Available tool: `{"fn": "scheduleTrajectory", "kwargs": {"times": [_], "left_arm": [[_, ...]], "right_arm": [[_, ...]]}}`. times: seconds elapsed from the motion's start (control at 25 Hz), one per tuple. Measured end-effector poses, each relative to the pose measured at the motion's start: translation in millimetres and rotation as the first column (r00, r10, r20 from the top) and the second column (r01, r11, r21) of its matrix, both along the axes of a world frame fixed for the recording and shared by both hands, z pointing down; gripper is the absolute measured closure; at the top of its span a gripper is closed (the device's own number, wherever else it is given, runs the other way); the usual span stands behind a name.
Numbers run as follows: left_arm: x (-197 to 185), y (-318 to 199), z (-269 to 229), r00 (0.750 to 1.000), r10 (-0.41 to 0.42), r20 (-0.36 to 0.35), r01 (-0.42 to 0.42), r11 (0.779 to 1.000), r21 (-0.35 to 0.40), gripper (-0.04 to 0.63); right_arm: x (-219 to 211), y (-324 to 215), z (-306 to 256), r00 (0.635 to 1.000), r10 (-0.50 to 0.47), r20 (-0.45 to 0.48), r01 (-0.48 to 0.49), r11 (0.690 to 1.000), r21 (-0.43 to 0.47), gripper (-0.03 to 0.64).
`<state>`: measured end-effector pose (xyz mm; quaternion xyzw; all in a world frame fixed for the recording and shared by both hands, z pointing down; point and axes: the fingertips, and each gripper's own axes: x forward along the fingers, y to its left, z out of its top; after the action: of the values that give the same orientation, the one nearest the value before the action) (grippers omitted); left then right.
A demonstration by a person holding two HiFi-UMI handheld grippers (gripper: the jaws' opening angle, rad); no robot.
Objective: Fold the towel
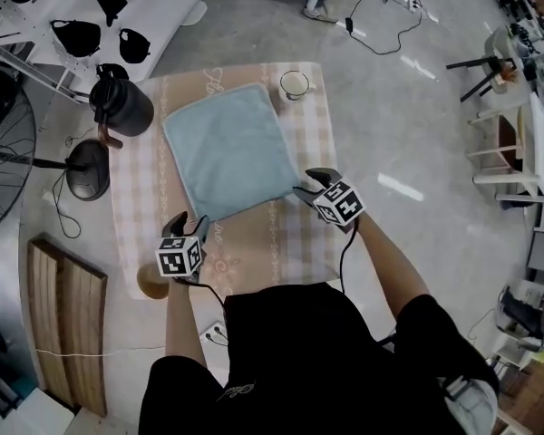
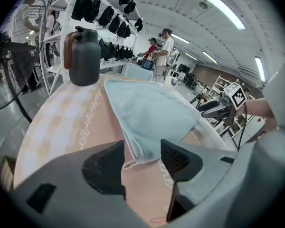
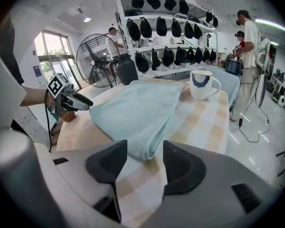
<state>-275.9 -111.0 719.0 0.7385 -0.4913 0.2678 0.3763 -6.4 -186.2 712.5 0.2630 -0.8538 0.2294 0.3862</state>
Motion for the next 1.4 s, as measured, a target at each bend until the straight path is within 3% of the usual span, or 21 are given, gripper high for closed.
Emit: {"fn": "scheduleTrajectory", "kwargs": {"times": [0.36,0.44,0.48,0.52,0.72,1.4], "left_arm": [[16.8,10.7,22.6,0.999,0.043,0.014,-0.042,0.998,-0.044,0.382],[20.6,12.1,21.7,0.997,0.063,0.036,-0.062,0.997,-0.036,0.424],[21.8,12.6,20.3,0.997,0.063,0.043,-0.062,0.998,-0.029,0.484],[22.5,13.1,18.8,0.997,0.058,0.046,-0.057,0.998,-0.023,0.532],[17.5,21.8,13.8,0.997,0.02,0.073,-0.019,1.0,-0.019,0.551],[31.2,107.6,-6.7,0.994,-0.041,0.097,0.043,0.999,-0.018,0.561]], "right_arm": [[-1.8,7.7,24.2,0.999,-0.022,-0.03,0.021,0.999,-0.049,0.413],[-0.6,9.2,24.7,0.999,-0.027,-0.038,0.025,0.999,-0.048,0.511],[0.3,9.1,23.7,0.999,-0.029,-0.04,0.027,0.999,-0.038,0.568],[0.8,8.6,22.2,0.999,-0.032,-0.04,0.031,0.999,-0.026,0.57],[1.0,10.3,12.2,0.998,-0.062,-0.031,0.063,0.998,0.013,0.581],[25.7,98.9,-1.7,0.987,-0.16,-0.023,0.161,0.986,0.035,0.583]]}}
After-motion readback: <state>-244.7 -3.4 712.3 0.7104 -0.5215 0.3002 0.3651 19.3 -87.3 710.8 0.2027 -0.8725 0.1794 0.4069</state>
